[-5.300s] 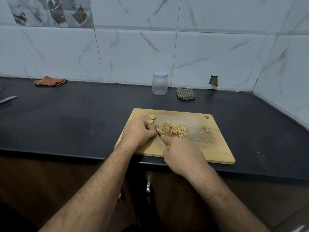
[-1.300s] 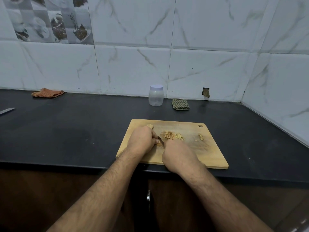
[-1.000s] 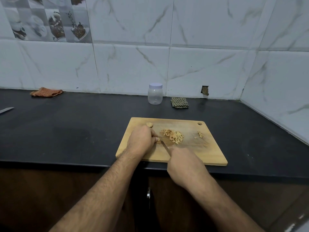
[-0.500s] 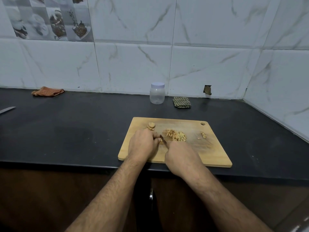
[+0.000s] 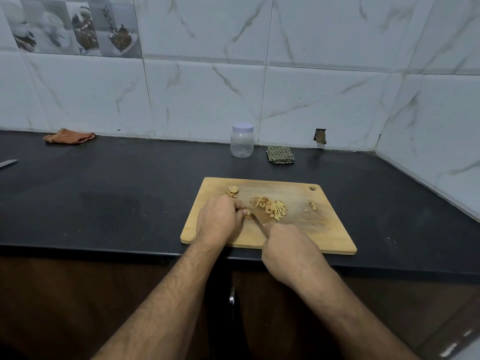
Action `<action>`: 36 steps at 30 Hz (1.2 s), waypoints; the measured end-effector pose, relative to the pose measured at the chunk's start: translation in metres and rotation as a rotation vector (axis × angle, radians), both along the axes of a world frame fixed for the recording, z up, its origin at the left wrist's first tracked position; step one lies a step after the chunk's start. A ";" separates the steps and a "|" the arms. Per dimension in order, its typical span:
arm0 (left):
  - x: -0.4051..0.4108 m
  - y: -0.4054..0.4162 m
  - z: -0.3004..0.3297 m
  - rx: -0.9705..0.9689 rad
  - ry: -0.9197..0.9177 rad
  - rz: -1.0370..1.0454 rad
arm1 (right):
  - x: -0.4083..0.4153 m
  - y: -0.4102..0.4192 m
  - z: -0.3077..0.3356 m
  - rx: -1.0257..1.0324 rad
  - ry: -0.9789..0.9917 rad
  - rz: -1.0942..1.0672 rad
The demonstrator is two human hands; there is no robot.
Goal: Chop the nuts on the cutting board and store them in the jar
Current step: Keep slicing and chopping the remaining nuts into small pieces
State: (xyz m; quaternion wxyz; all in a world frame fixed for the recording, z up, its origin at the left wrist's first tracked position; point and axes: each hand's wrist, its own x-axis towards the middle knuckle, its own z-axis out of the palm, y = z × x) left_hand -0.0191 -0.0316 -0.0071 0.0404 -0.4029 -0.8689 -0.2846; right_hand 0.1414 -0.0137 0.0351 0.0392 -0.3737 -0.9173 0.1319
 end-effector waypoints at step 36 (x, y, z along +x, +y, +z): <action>-0.004 -0.001 -0.001 0.056 -0.146 0.008 | -0.008 -0.007 0.004 0.010 -0.006 -0.025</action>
